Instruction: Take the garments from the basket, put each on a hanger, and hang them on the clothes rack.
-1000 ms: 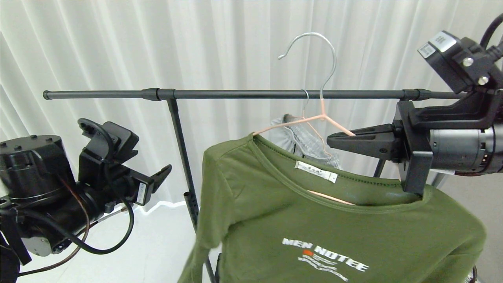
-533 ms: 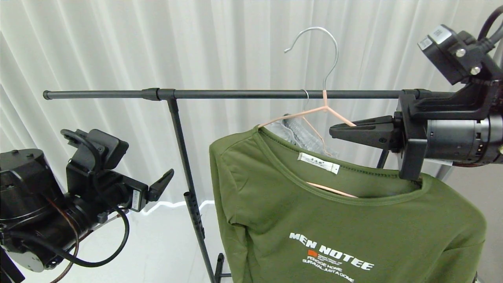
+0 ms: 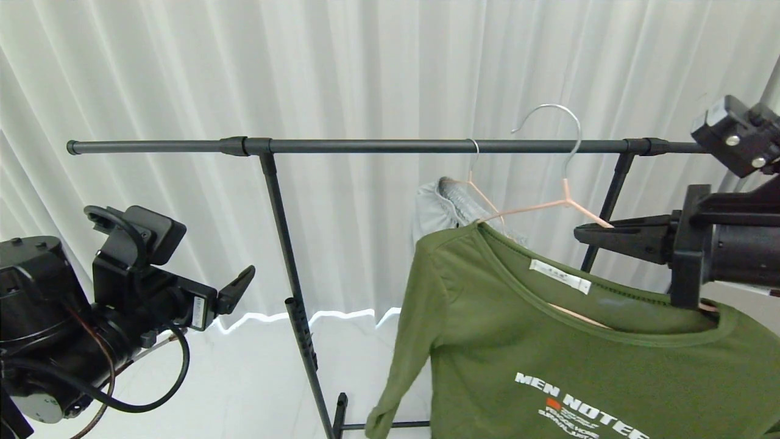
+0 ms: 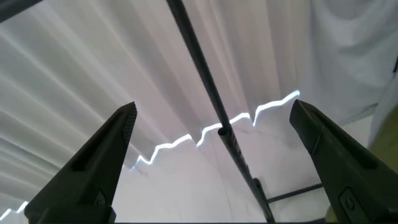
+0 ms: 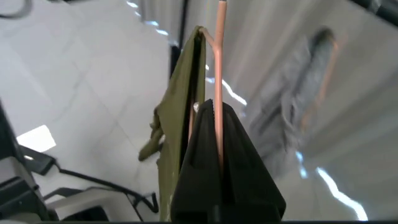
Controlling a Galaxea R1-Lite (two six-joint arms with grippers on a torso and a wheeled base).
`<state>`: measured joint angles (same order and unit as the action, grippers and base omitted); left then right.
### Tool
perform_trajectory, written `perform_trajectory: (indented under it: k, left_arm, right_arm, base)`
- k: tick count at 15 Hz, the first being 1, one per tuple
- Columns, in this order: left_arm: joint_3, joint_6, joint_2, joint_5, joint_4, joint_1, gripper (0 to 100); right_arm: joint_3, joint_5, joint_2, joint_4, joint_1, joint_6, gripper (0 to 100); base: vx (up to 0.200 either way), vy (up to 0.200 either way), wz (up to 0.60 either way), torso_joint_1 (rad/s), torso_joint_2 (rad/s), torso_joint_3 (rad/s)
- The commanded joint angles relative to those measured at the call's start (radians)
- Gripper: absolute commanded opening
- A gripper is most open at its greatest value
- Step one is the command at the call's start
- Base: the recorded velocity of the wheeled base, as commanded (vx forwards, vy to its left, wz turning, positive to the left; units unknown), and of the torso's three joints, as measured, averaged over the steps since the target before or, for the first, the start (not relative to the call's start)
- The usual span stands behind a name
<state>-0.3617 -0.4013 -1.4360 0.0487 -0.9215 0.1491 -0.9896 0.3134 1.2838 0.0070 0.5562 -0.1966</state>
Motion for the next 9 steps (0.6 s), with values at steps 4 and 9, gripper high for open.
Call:
perform_trajectory:
  k: [4,9]
  left_arm:
    - [0.001,0.038,-0.027,0.000,0.000,-0.003,100]
    - [0.003,0.041,-0.034,0.000,-0.002,-0.008,100]
  right_arm:
    - [0.051,-0.048,-0.196,0.189,-0.124,0.005,0]
    - [0.065,-0.045,-0.291,0.289,-0.265,0.037,0]
  base:
    - [0.000,0.000,0.00,0.000,0.00,0.000]
    - [0.000,0.000,0.00,0.000,0.00,0.000]
